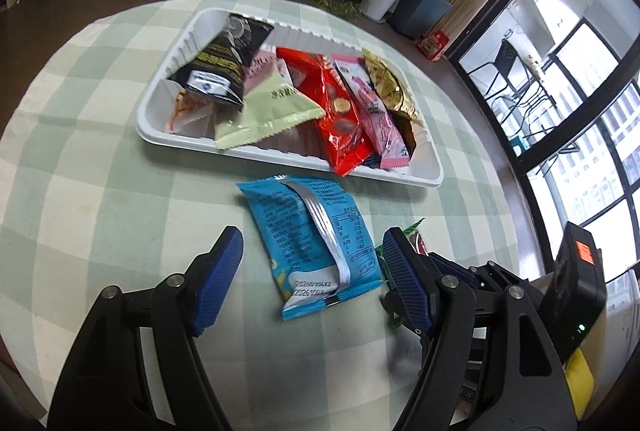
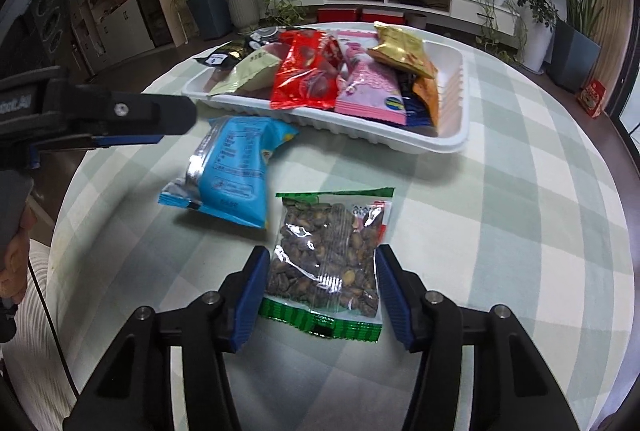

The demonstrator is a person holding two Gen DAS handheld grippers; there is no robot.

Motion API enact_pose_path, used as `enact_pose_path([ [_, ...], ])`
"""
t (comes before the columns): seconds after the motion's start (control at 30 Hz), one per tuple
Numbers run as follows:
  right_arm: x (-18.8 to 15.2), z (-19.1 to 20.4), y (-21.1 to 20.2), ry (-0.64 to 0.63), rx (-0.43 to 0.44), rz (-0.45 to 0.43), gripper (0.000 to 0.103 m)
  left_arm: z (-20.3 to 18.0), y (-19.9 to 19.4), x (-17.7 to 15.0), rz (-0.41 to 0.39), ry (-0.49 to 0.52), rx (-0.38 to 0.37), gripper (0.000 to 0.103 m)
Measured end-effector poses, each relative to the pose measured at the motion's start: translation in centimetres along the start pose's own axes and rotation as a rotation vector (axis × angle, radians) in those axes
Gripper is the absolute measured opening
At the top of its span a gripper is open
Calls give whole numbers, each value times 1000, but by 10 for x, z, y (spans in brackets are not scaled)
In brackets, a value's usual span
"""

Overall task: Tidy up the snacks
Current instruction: 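Grasp the blue packet with the left tool while the right tool grasps the clear nut bag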

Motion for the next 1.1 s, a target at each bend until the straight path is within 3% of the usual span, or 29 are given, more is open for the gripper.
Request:
enact_pose_path([
  [0.2,-1,-3,-2,5,-5,-3,58,-15,37,-6,78,68,107,71],
  [0.27,1,-3,-1,7,-1,-3,58,-15,47,-9,95,83,156,76],
  [0.43,1,-5,-1,14,7,-2,58,-16,60,-12,95,110,183,77],
  [0.6,0,-6,-1,20,10,-2,58,-17,63,-15,91,141,188,71],
  [0.63,0,-6,-1,21,10,-3,58,-17,62,-15,87,155,198,60],
  [0.9,-1,-6,-1,8,-3,-4,59,-9,53,-19,57,155,149,50],
  [1.1,-2,-6,-4,11,5,-16,55,-2,44,-23,44,130,106,49],
])
Point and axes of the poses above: each gripper's, at about its wrist camera, not at the fingertips, and y roughly the way its jaws point, z to its left, x to its top, the point moved 6 cm from there along y, roughly the way its jaws point, and after that the axes turned 7 degrees about -x, right-handed, at the moved point
